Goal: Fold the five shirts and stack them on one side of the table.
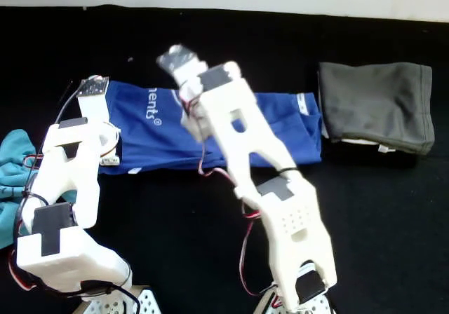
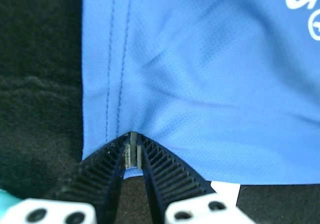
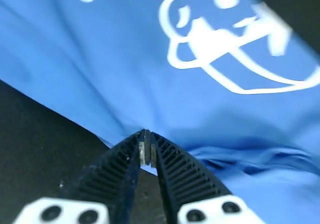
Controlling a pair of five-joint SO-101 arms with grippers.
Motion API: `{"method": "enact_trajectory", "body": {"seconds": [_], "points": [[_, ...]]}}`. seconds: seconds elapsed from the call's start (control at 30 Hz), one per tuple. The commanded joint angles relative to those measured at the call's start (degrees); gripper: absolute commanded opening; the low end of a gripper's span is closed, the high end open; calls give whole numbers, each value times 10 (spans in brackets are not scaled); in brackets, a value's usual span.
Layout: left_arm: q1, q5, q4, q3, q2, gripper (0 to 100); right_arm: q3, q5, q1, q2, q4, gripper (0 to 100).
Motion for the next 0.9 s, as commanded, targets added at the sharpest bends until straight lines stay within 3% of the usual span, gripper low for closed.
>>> {"method": "enact_trajectory", "body": {"seconds": [0.0, 0.13, 0.33, 0.43, 0.63, 0.87], "points": [[0, 0, -10, -15, 0, 9, -65, -2, 29, -63, 51, 5], [5, 2, 47, -44, -55, 12, -70, -2, 51, -65, 108, 5], [1, 3, 99, -95, -150, 14, -39, -2, 100, -71, 108, 5], [-4, 24, 97, -88, -154, 46, -36, -2, 124, -90, 109, 5], [-33, 42, 46, -88, -151, 263, 34, -1, 138, -210, 109, 5], [-33, 40, 12, -160, -6, 259, 224, 32, 138, -411, 108, 5]]}}
